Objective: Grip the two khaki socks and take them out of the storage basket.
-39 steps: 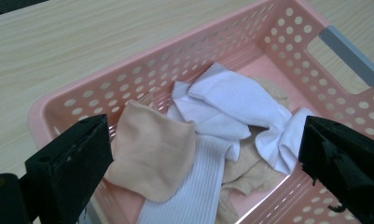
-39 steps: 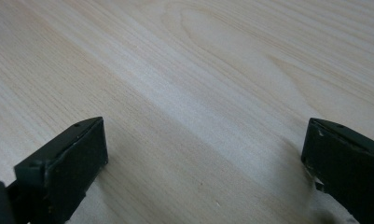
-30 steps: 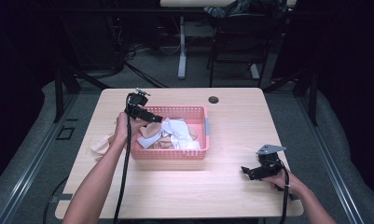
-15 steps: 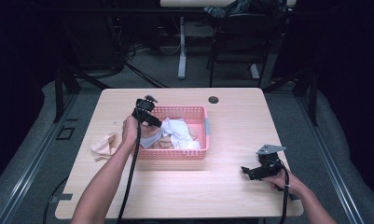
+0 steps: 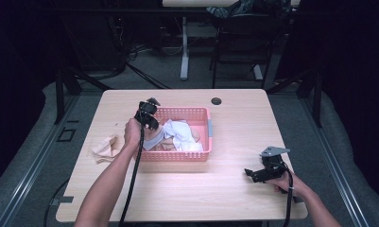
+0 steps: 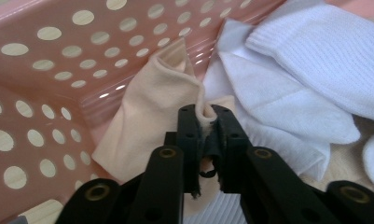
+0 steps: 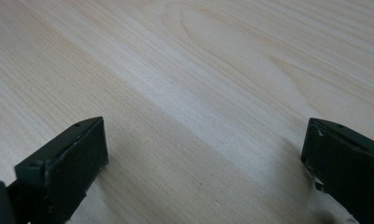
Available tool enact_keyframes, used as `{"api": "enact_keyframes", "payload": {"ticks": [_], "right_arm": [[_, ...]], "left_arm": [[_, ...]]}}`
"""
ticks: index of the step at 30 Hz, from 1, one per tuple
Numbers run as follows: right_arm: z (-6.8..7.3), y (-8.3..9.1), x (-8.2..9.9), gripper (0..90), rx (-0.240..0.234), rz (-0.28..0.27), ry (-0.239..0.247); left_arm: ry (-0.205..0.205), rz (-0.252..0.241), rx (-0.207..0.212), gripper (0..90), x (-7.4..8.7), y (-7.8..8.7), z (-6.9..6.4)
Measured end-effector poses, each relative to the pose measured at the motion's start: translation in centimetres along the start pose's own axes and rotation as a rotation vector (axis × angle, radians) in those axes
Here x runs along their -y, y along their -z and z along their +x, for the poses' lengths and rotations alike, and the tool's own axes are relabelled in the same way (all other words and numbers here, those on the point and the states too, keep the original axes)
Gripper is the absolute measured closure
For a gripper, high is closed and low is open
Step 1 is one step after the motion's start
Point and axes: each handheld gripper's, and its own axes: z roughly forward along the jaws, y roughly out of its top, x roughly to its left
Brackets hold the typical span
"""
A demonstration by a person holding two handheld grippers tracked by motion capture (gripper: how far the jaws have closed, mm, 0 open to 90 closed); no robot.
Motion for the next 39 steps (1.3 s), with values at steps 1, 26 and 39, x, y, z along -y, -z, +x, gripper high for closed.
{"api": "enact_keyframes", "payload": {"ticks": [1, 26, 39], "right_arm": [[0.0, 0.0, 0.0, 0.0, 0.001, 0.0, 0.0], [0.0, 0.0, 0.0, 0.0, 0.0, 0.002, 0.0], [0.0, 0.0, 0.0, 0.0, -0.001, 0.001, 0.0]], "left_arm": [[-0.002, -0.003, 0.001, 85.4, 0.0, 0.1, 0.0], [-0.075, -0.169, 0.032, 86.4, 0.9, 7.2, 1.0], [-0.088, -0.223, 0.053, 86.4, 0.8, 10.6, 1.4]]}}
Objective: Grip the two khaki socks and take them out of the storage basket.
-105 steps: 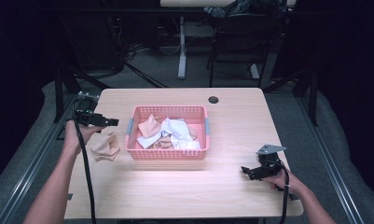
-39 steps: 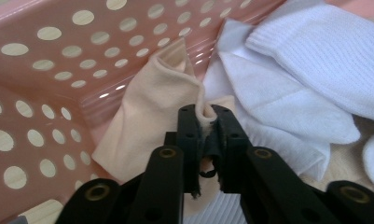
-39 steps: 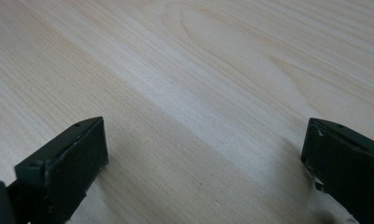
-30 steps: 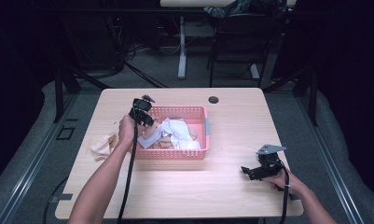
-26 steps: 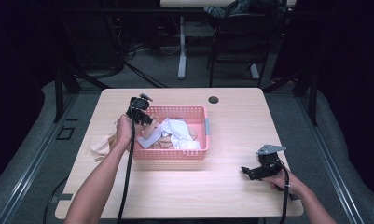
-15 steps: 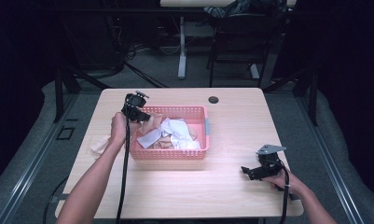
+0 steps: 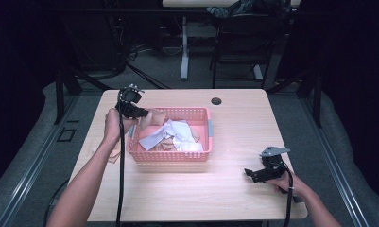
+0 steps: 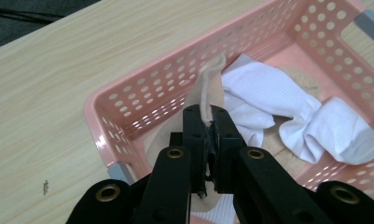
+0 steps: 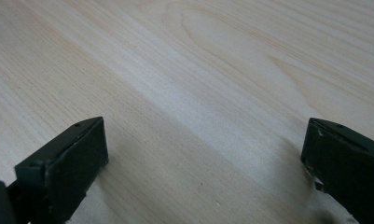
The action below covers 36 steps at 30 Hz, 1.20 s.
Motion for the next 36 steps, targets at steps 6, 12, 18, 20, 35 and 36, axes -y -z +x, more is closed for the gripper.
{"api": "enact_keyframes", "payload": {"ticks": [6, 12, 18, 20, 35, 36], "right_arm": [[0.0, 0.0, 0.0, 0.0, -0.001, 0.0, 0.001], [0.0, 0.0, 0.0, 0.0, 0.001, -0.002, 0.001], [0.0, 0.0, 0.0, 0.0, -0.001, -0.001, 0.001], [0.0, 0.0, 0.0, 0.0, -0.001, -0.002, 0.001], [0.0, 0.0, 0.0, 0.0, -0.001, 0.001, 0.003], [0.0, 0.0, 0.0, 0.0, -0.001, 0.001, 0.003]], "left_arm": [[0.004, -0.033, 0.009, 86.4, -0.5, 1.5, 0.2], [-0.004, -0.052, 0.013, 86.3, -1.0, 2.9, 0.3], [-0.014, -0.06, 0.01, 86.4, -1.6, 3.8, 0.2], [-0.015, -0.064, 0.01, 86.3, -1.9, 4.2, 0.2], [-0.003, -0.116, -0.023, 86.4, -2.6, 7.9, 1.6], [-0.002, -0.118, -0.025, 86.4, -2.6, 8.1, 1.7]]}}
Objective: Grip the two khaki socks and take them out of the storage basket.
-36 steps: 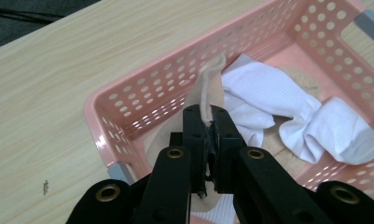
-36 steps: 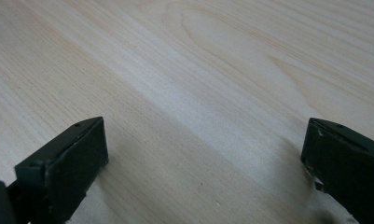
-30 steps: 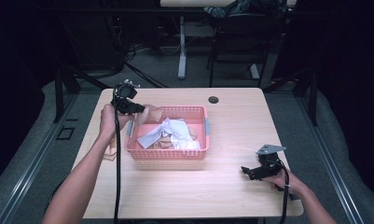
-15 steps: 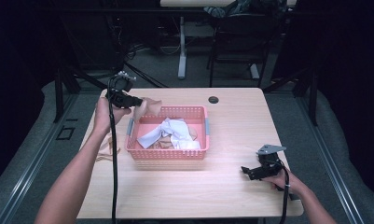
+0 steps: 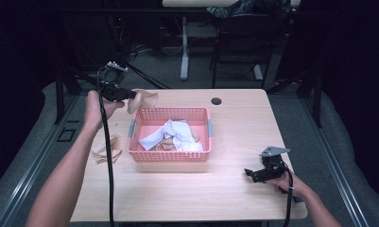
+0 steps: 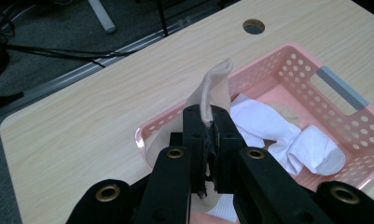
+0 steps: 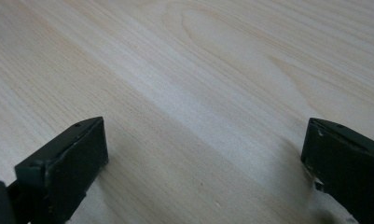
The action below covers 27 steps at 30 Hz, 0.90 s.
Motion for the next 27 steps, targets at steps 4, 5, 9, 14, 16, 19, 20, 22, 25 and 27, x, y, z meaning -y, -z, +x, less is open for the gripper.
{"api": "enact_keyframes", "payload": {"ticks": [4, 5, 9, 14, 16, 19, 20, 22, 25, 27], "right_arm": [[0.0, 0.0, 0.0, 0.0, 0.0, 0.003, -0.001], [0.0, 0.0, 0.0, 0.0, 0.005, 0.002, 0.001], [0.0, 0.0, 0.0, 0.0, -0.001, 0.003, -0.001], [0.0, 0.0, 0.0, 0.0, 0.0, 0.001, 0.0], [0.0, 0.0, 0.0, 0.0, 0.005, 0.002, 0.001], [0.0, 0.0, 0.0, 0.0, 0.002, 0.001, 0.0], [0.0, 0.0, 0.0, 0.0, 0.002, 0.001, 0.001], [0.0, 0.0, 0.0, 0.0, 0.004, 0.002, 0.001], [0.0, 0.0, 0.0, 0.0, 0.0, -0.001, -0.001], [0.0, 0.0, 0.0, 0.0, 0.0, 0.0, -0.001]], "left_arm": [[0.014, -0.007, -0.012, 86.4, 0.2, 1.0, 0.9], [0.017, -0.01, -0.02, 86.3, 0.2, 1.3, 1.1], [0.031, -0.022, -0.039, 86.3, 0.4, 2.6, 2.0], [0.056, -0.039, -0.06, 86.3, 1.0, 4.0, 3.2], [0.062, -0.032, -0.069, 86.3, 1.3, 4.4, 3.7], [0.077, -0.034, -0.079, 86.4, 1.9, 4.9, 4.3], [0.078, -0.03, -0.08, 86.4, 2.2, 5.0, 4.5], [0.088, -0.027, -0.089, 86.3, 2.6, 5.3, 5.0], [0.102, -0.022, -0.102, 86.3, 3.2, 5.7, 5.7], [0.111, -0.016, -0.108, 86.3, 3.6, 5.9, 6.1]]}}
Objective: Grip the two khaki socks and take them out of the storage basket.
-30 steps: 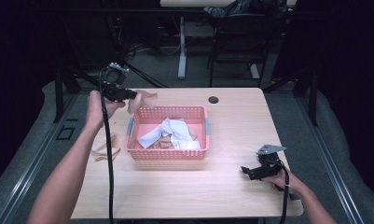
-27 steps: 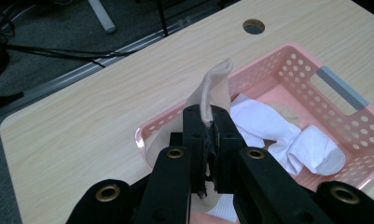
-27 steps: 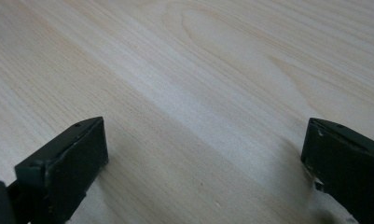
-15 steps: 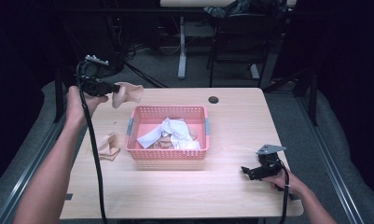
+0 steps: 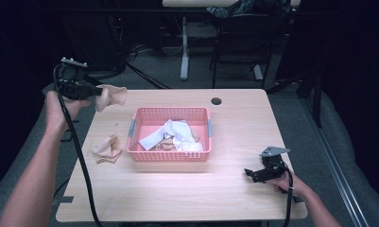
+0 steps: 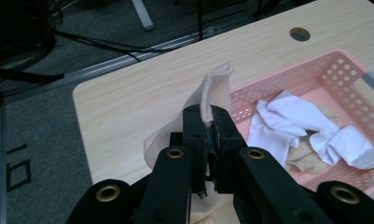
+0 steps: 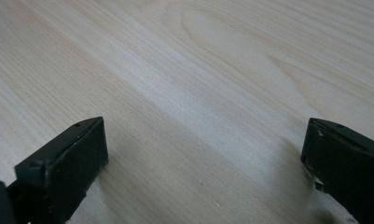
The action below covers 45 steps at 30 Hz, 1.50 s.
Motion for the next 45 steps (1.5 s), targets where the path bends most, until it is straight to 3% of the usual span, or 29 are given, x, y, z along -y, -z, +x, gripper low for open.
{"api": "enact_keyframes", "payload": {"ticks": [11, 21, 30, 45], "right_arm": [[0.0, 0.0, 0.0, 0.0, -0.001, -0.001, -0.001], [0.0, 0.0, 0.0, 0.0, 0.0, -0.001, 0.0], [0.0, 0.0, 0.0, 0.0, 0.001, -0.002, -0.001], [0.0, 0.0, 0.0, 0.0, -0.001, -0.002, -0.001]], "left_arm": [[0.052, 0.038, -0.041, 86.3, 2.3, 0.2, 2.3], [0.091, 0.08, -0.048, 86.3, 4.2, -1.2, 3.4], [0.117, 0.119, -0.04, 86.2, 6.0, -3.3, 3.7], [0.166, 0.206, 0.009, 86.1, 9.1, -8.9, 3.3]]}}
